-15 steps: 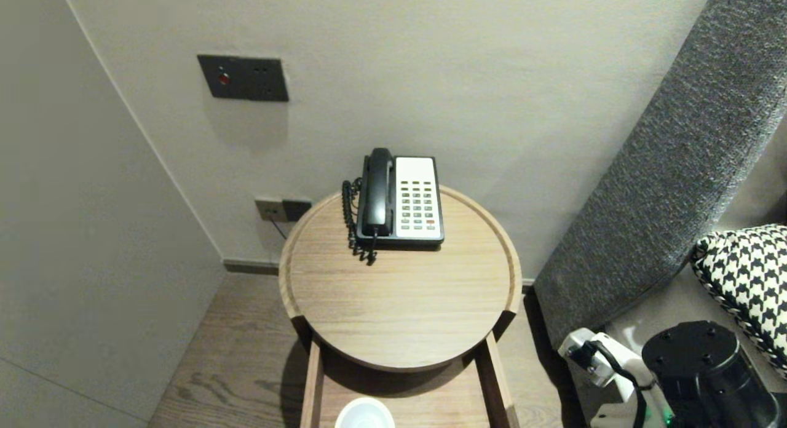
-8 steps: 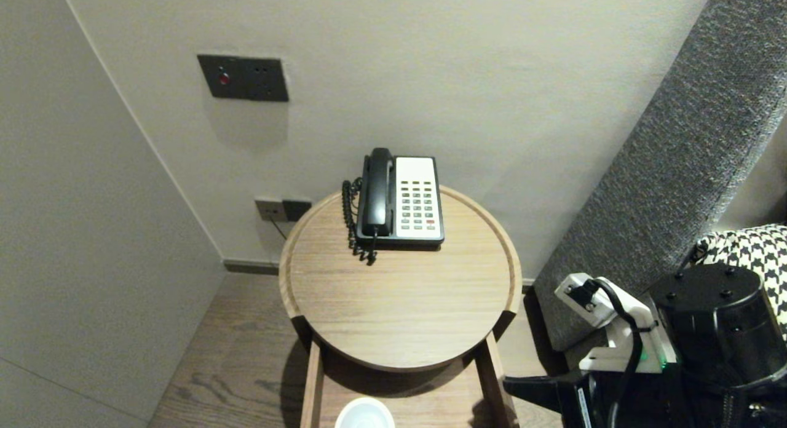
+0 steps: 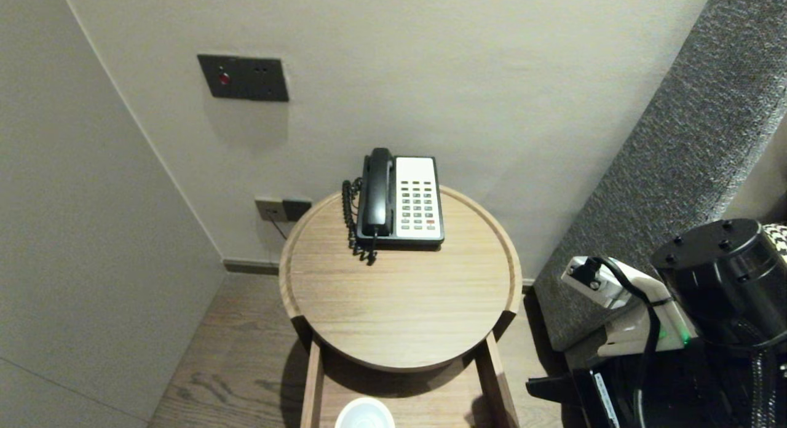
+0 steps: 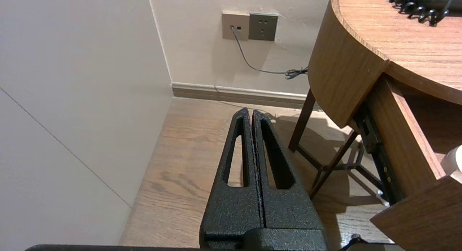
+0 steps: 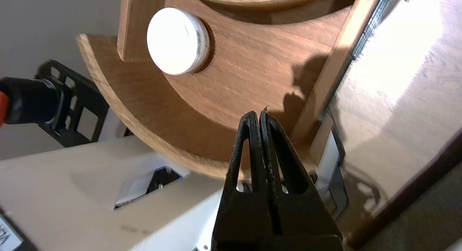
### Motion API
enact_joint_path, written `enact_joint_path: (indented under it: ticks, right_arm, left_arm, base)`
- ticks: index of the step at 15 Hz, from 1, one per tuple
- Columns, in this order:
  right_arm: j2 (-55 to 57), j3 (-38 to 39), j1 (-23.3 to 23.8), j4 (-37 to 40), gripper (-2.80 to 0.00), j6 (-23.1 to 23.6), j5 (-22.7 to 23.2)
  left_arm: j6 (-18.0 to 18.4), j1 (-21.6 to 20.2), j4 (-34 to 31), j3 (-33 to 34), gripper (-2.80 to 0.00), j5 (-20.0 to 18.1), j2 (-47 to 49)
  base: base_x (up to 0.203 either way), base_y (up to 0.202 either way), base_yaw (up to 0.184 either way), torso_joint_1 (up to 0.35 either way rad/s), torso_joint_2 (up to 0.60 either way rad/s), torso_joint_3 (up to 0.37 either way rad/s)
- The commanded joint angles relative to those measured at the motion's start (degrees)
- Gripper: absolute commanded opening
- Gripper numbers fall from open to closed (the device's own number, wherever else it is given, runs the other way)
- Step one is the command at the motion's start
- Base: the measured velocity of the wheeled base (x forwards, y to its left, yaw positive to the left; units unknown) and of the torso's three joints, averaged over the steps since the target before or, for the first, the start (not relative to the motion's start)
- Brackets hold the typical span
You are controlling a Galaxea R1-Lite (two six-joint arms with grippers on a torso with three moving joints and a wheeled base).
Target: Open the nightstand drawer
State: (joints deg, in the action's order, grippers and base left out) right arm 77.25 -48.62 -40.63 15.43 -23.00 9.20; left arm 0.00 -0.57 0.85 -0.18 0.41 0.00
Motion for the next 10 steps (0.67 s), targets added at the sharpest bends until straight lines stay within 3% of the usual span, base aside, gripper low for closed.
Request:
enact_joint_path:
  ticks: [1,4,10]
  right_arm:
    - [-0.9,-2.5,0.4,4.2,-2.8,-0.3,-0.1]
    - [-1.1,-6.7,0.0,12.9,-2.8,-0.4,-0.7]
    - [-1.6,-7.3,-1.5,13.7,-2.8,-1.3,0.3]
  left_arm:
    - [0.0,0.0,0.0,0.0,-2.8,0.0,-0.1]
    - [0.0,0.0,0.0,0.0,-2.8,0.0,-0.1]
    - [0.0,0.0,0.0,0.0,-2.8,0.0,-0.1]
  base:
    - [0.0,0.0,0.0,0.0,0.0,0.0]
    - [0.0,0.0,0.0,0.0,0.0,0.0]
    - [0.0,0.0,0.0,0.0,0.0,0.0]
